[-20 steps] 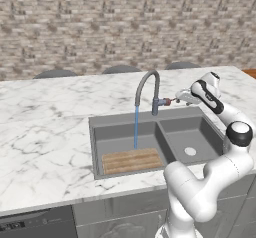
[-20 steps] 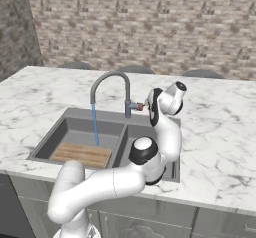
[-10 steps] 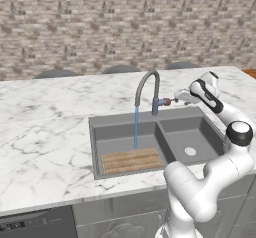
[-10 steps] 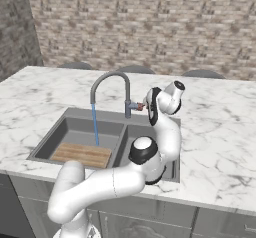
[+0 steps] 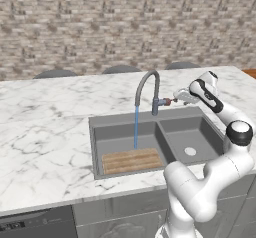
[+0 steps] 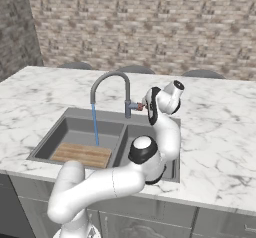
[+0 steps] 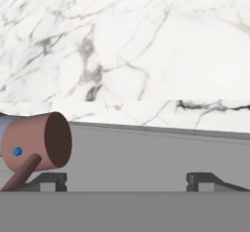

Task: Turn on the sink faucet with hot water and rinse the cutting board for ten seconds, then turn off the faucet. Push the cutting board to reach the water if necessary.

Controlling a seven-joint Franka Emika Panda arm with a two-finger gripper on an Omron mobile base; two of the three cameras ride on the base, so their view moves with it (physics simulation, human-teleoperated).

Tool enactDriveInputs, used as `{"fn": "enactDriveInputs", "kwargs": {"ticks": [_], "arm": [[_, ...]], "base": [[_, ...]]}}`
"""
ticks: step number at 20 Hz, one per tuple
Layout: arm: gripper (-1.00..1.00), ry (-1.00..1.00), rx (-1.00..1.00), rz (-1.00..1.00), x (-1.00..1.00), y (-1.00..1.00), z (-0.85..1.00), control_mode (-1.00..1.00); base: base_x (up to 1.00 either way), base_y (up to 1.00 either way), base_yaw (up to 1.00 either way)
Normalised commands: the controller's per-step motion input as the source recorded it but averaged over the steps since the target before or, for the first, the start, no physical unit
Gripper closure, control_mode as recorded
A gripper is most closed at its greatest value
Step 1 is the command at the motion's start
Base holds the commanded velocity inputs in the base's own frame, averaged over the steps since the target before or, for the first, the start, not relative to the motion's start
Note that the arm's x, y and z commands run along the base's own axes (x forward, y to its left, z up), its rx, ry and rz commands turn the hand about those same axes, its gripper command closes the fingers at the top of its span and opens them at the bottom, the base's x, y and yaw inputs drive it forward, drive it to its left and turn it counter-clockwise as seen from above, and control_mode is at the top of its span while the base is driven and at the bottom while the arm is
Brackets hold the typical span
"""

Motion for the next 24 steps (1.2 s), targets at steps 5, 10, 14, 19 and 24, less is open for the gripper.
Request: {"fn": "enactDriveInputs", "kwargs": {"ticks": [5, 10, 14, 19, 24], "arm": [[-1.00, 0.00, 0.00, 0.00, 0.00, 0.29, -0.04, -1.00], [-1.00, 0.00, 0.00, 0.00, 0.00, 0.41, -0.10, -1.00], [-1.00, 0.00, -0.01, 0.00, 0.00, 0.45, -0.11, -1.00], [-1.00, 0.00, -0.01, 0.00, 0.00, 0.48, -0.11, -1.00], [-1.00, 0.00, -0.01, 0.00, 0.00, 0.50, -0.12, -1.00]], "base": [[0.00, 0.00, 0.00], [0.00, 0.00, 0.00], [0.00, 0.00, 0.00], [0.00, 0.00, 0.00], [0.00, 0.00, 0.00]]}}
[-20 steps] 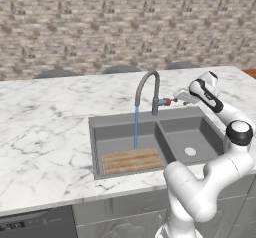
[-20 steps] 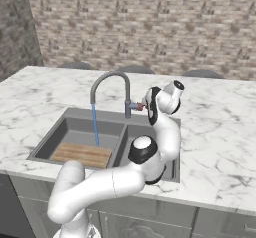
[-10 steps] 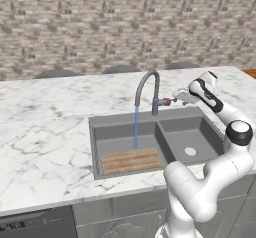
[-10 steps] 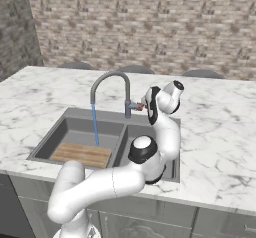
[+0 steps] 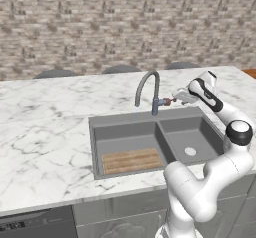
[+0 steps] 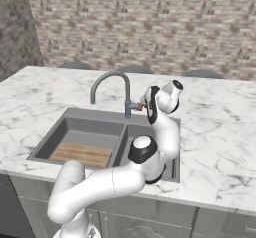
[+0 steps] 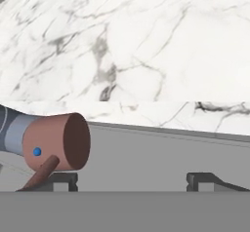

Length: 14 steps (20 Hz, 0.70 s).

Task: Turn on the sink faucet with hot water and rinse the cutting board for ten seconds, then turn off the faucet. Push the cutting board to reach the water if necessary.

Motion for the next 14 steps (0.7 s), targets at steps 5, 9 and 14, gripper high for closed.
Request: {"fn": "enactDriveInputs", "kwargs": {"ticks": [5, 9, 14], "arm": [[-1.00, 0.00, -0.01, 0.00, 0.00, 0.51, -0.13, -1.00], [-1.00, 0.00, -0.01, 0.00, 0.00, 0.52, -0.13, -1.00], [-1.00, 0.00, -0.02, 0.00, 0.00, 0.53, -0.14, -1.00]], "base": [[0.00, 0.00, 0.00], [0.00, 0.00, 0.00], [0.00, 0.00, 0.00]]}}
